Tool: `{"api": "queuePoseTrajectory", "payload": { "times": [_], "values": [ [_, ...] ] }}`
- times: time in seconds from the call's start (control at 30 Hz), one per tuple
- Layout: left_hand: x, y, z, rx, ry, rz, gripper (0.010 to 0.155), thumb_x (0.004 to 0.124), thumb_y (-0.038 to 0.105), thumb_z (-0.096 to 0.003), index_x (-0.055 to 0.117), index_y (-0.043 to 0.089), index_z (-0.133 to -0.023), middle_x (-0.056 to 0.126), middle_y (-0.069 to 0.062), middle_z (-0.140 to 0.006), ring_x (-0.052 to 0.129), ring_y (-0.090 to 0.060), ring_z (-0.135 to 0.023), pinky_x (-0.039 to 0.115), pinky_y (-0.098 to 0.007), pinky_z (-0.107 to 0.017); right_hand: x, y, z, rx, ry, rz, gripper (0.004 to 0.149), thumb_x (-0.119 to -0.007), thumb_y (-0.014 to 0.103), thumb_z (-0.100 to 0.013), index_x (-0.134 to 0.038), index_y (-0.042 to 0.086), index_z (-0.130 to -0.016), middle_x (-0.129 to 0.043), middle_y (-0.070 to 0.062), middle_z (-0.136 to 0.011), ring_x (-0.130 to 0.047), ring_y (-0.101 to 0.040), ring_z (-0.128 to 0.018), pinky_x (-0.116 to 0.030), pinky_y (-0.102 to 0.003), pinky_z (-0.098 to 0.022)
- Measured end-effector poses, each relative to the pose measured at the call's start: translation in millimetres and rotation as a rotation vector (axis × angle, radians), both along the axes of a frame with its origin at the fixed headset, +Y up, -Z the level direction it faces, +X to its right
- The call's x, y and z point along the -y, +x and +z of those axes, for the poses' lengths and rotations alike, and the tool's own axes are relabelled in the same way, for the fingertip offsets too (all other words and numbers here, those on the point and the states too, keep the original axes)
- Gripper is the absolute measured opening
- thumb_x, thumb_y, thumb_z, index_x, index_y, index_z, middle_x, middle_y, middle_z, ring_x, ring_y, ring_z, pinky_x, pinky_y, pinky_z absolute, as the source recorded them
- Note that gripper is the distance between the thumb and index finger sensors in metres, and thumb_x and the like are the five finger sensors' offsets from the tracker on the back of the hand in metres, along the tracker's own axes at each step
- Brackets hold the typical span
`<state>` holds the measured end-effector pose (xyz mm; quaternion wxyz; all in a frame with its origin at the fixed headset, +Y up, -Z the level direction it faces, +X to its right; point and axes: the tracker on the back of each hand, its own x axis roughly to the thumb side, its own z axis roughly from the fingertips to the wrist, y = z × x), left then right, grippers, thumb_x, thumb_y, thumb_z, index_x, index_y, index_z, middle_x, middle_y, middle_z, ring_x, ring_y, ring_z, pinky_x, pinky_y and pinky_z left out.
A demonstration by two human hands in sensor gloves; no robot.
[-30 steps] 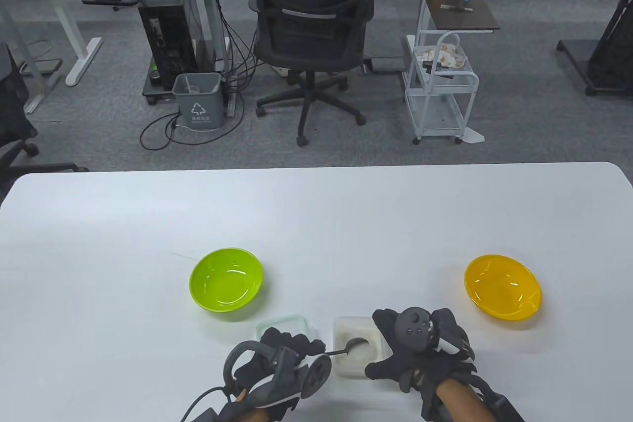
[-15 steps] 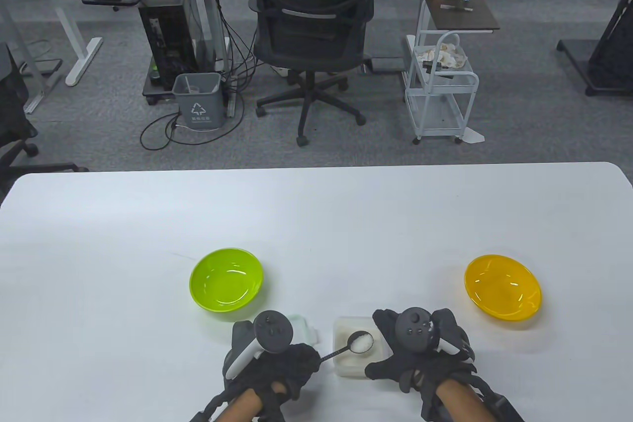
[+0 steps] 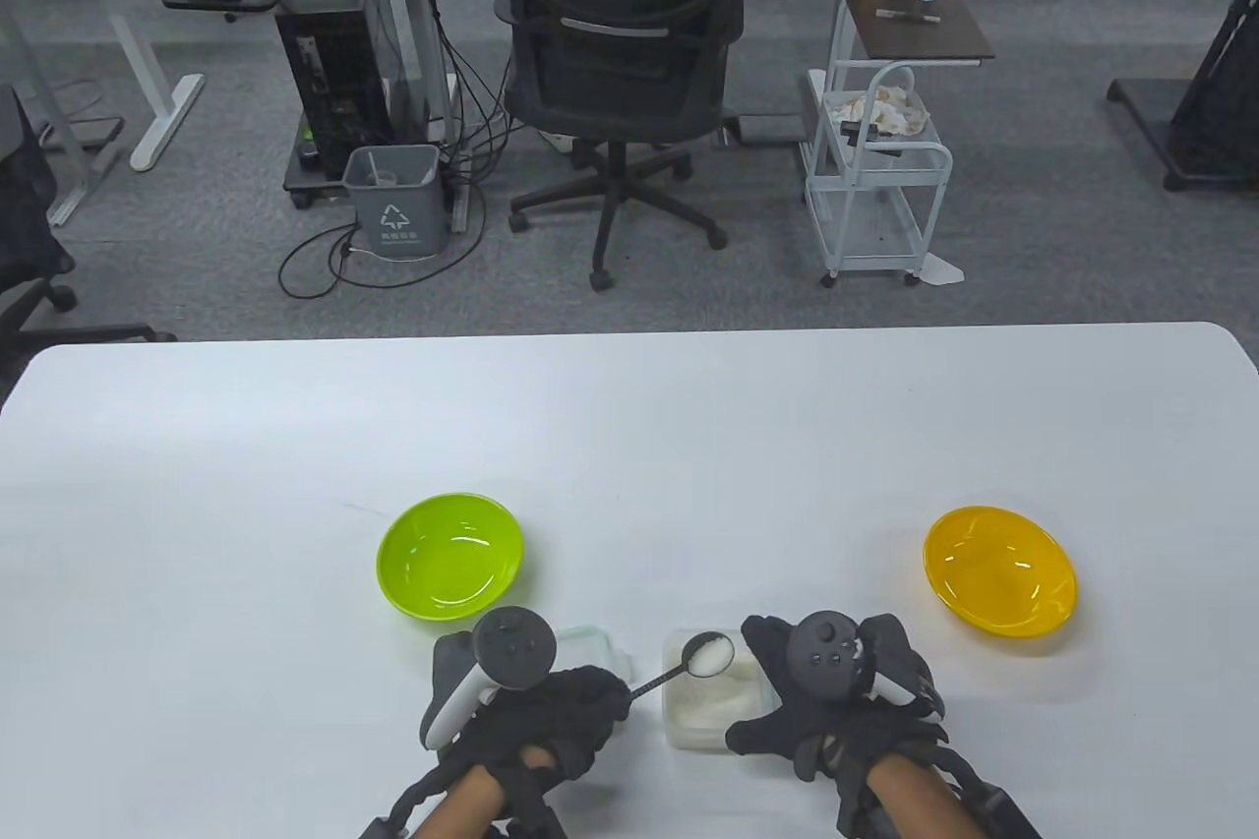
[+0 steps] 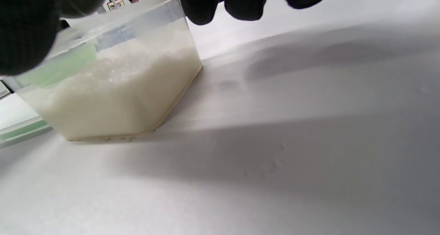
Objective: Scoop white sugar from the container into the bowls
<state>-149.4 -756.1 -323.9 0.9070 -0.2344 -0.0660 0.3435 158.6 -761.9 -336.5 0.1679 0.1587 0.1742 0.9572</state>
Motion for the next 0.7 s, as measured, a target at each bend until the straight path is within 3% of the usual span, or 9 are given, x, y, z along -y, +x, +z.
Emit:
{"api": "queuePoseTrajectory", "payload": {
  "times": [0.33,0.7],
  "values": [
    [-4,-68,-17,-0.226,0.007,0.084,0.045,0.072,0.05,-0.0444,0.085,0.039,-0.086,0.099,0.017,-0.064,0.105,-0.003,-0.039,0.082,-0.04,-0.058,0,0,0,0.0,-0.003,-0.003,0.101,-0.081,0.071,-0.036,-0.025,0.03,-0.11,-0.033,-0.008,-0.121,-0.04,-0.039,-0.114,-0.042,-0.062,-0.079],
    [4,-146,-21,-0.513,-0.021,0.103,0.045,0.074,0.048,-0.0442,0.084,0.037,-0.087,0.099,0.016,-0.066,0.105,-0.004,-0.04,0.082,-0.041,-0.058,1,1,1,0.002,-0.005,-0.007,0.101,-0.081,0.071,-0.037,-0.024,0.031,-0.11,-0.034,-0.008,-0.12,-0.041,-0.039,-0.114,-0.043,-0.062,-0.078]
  ]
}}
